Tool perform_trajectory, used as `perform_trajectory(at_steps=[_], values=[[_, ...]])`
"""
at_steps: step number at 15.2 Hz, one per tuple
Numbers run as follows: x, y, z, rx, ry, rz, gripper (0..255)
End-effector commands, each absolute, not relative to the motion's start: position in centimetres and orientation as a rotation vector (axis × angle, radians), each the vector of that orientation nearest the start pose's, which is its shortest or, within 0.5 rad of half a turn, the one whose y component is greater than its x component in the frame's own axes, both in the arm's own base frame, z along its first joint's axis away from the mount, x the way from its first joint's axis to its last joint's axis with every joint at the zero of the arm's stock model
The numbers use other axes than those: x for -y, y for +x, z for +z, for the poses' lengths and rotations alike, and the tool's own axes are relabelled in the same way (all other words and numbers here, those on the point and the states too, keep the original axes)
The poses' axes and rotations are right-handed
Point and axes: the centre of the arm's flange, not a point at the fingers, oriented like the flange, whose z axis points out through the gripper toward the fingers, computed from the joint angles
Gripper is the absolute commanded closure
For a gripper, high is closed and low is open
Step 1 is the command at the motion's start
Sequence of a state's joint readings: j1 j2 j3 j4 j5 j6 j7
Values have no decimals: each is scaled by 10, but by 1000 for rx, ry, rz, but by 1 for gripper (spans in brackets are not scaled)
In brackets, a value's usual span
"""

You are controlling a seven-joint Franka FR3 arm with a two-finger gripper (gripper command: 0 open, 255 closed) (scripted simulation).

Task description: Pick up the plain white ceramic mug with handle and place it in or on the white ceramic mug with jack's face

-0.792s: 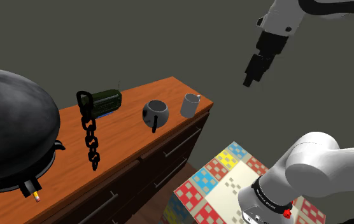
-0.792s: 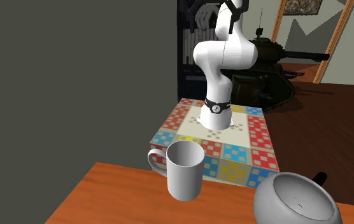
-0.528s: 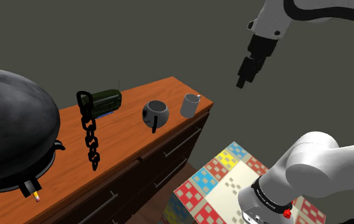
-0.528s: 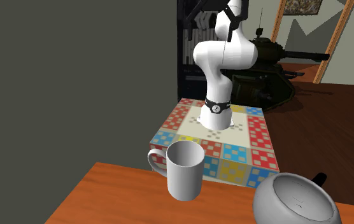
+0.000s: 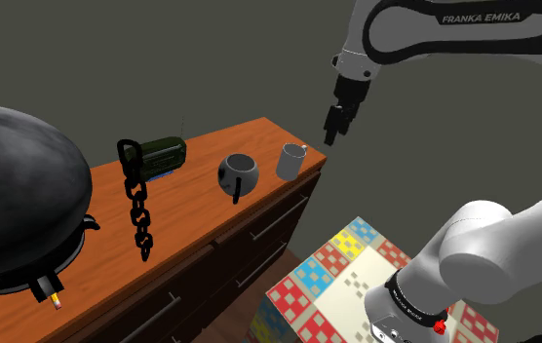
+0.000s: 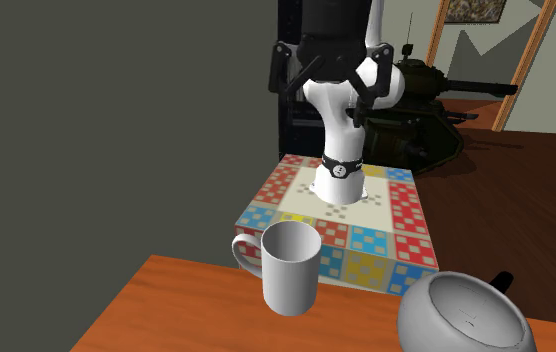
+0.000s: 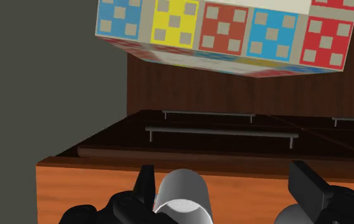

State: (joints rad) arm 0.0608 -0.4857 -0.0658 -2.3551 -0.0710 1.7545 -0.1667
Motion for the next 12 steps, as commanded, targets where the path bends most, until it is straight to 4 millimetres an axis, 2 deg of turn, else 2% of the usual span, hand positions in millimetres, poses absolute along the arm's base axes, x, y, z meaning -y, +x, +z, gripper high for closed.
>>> perform_trajectory(at_steps=[1, 10, 12], values=[[8, 413, 480, 346, -3150, 198, 0], [-17, 498, 394, 559, -3135, 254, 0], [-19, 504, 381, 578, -3133, 258, 0]])
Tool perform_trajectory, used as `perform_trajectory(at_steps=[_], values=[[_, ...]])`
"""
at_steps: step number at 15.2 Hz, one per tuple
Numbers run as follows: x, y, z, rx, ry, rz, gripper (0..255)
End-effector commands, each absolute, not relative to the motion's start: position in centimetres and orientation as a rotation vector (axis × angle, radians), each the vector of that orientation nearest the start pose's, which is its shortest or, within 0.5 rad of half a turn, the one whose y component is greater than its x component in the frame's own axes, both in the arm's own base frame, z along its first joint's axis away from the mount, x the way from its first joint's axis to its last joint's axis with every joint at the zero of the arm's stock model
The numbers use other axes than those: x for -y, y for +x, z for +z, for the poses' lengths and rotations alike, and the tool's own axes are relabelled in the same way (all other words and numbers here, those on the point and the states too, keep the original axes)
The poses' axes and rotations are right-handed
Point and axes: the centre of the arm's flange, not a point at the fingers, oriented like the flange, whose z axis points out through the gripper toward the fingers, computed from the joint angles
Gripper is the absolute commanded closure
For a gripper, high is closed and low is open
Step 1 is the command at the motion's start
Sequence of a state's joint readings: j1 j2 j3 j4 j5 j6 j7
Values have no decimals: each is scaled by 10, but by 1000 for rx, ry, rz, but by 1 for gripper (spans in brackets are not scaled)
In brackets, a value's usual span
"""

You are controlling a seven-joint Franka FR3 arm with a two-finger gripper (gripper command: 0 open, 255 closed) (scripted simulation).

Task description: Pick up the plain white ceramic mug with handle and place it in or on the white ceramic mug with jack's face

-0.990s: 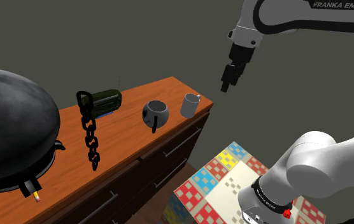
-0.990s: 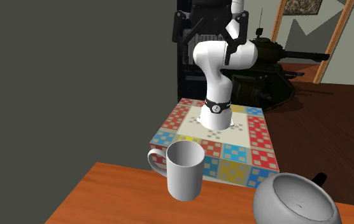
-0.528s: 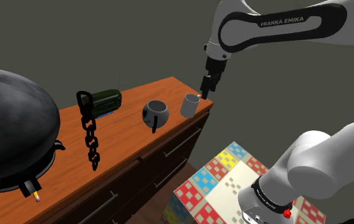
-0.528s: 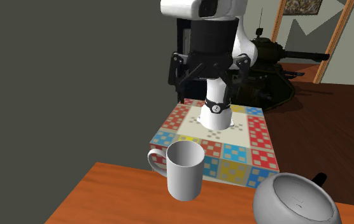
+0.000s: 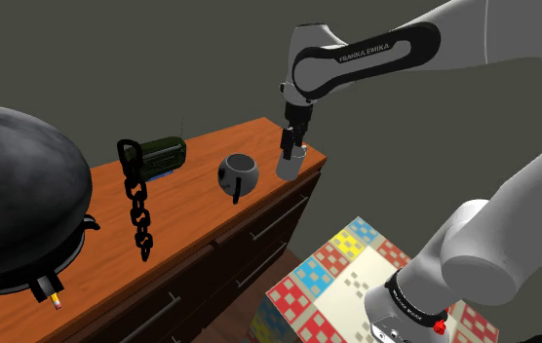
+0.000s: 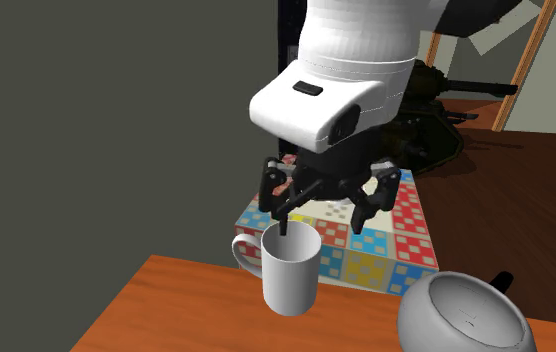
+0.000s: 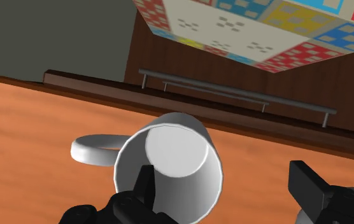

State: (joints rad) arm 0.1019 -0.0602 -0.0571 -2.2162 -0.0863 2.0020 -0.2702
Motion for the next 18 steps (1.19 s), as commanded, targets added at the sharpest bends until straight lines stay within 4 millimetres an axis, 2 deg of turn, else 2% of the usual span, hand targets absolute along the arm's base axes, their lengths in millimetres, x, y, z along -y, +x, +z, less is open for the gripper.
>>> perform_trajectory(at_steps=[1, 7, 14, 15, 18], values=[[-19, 503, 376, 578, -3133, 258, 0], [-16, 499, 347, 578, -3133, 258, 0], [-16, 499, 347, 578, -3133, 258, 0], [-16, 499, 347, 578, -3133, 258, 255], [-16, 499, 347, 578, -3133, 258, 255]])
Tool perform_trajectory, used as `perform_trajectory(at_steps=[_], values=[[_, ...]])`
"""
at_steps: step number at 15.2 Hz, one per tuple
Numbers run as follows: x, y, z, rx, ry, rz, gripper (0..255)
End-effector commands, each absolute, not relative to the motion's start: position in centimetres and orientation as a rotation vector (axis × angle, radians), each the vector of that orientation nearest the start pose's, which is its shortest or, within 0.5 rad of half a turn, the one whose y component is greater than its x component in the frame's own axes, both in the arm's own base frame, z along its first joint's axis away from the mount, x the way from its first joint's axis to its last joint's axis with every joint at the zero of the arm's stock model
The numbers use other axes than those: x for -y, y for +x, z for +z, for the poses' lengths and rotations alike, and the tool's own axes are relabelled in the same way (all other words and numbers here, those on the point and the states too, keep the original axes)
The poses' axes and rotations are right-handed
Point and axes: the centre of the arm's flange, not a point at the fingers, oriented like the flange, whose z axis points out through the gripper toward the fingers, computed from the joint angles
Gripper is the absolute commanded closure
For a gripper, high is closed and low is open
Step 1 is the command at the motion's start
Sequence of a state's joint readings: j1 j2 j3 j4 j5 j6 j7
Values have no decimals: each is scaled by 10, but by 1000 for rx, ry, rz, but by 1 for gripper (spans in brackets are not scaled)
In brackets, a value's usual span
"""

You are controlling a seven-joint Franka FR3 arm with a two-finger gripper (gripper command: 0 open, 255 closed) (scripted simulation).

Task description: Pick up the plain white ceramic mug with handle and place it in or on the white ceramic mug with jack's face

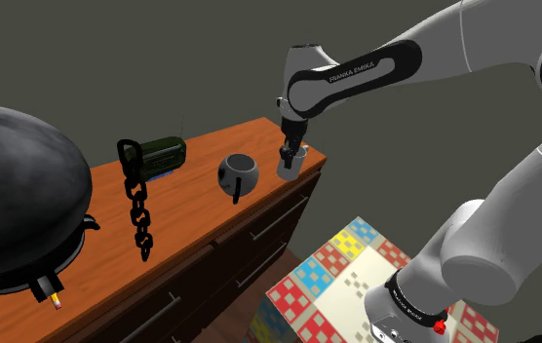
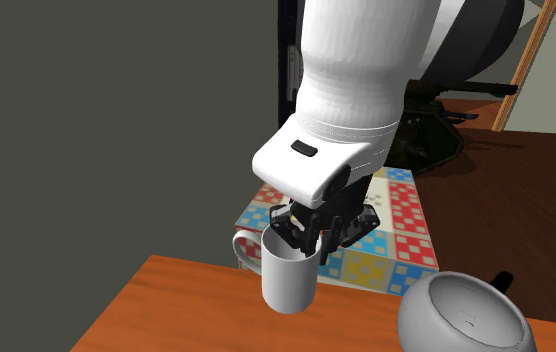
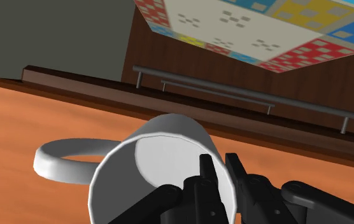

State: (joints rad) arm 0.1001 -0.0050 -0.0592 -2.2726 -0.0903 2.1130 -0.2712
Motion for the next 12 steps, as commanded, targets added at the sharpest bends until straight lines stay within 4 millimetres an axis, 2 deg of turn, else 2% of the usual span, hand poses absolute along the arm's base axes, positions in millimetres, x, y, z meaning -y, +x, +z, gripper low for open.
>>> perform_trajectory(at_steps=[1, 6, 12], values=[[-16, 499, 347, 578, -3133, 258, 255], [-16, 499, 347, 578, -3133, 258, 255], [-16, 499, 379, 578, -3133, 258, 255]])
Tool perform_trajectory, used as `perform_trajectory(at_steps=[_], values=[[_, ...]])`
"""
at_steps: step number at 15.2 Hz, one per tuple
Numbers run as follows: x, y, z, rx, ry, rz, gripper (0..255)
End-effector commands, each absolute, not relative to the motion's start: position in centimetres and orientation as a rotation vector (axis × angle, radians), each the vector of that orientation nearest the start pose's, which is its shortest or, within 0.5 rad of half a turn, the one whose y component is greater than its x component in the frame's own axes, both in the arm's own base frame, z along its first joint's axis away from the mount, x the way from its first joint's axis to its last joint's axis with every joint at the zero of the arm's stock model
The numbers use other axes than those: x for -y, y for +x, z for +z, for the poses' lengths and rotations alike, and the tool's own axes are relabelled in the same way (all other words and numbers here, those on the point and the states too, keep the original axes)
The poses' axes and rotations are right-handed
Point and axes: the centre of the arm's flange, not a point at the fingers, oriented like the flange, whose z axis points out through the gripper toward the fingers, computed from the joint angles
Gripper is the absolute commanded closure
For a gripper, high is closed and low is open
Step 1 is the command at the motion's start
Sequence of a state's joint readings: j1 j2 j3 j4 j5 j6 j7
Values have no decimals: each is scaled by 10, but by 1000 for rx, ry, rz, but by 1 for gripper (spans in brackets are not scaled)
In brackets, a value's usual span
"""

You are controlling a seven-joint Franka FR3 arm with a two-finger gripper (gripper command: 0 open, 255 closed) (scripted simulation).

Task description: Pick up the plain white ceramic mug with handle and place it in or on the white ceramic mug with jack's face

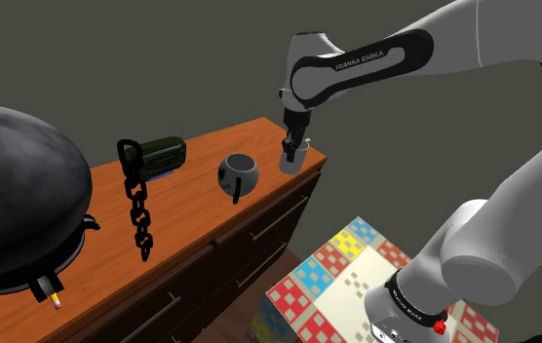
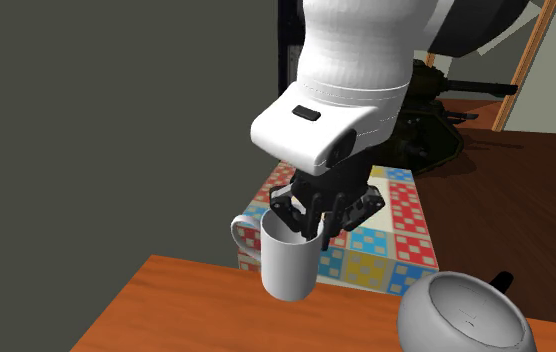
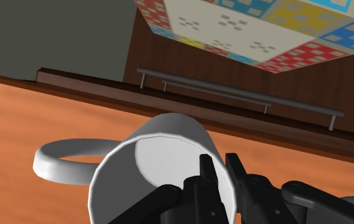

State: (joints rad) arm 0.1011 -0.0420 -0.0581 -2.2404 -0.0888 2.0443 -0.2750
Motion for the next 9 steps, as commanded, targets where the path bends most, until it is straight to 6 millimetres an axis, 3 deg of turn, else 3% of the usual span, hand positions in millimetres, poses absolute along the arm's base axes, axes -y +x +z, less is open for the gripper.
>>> perform_trajectory(at_steps=[1, 9], values=[[-16, 499, 384, 578, -3133, 258, 255], [-16, 499, 426, 578, -3133, 258, 255]])
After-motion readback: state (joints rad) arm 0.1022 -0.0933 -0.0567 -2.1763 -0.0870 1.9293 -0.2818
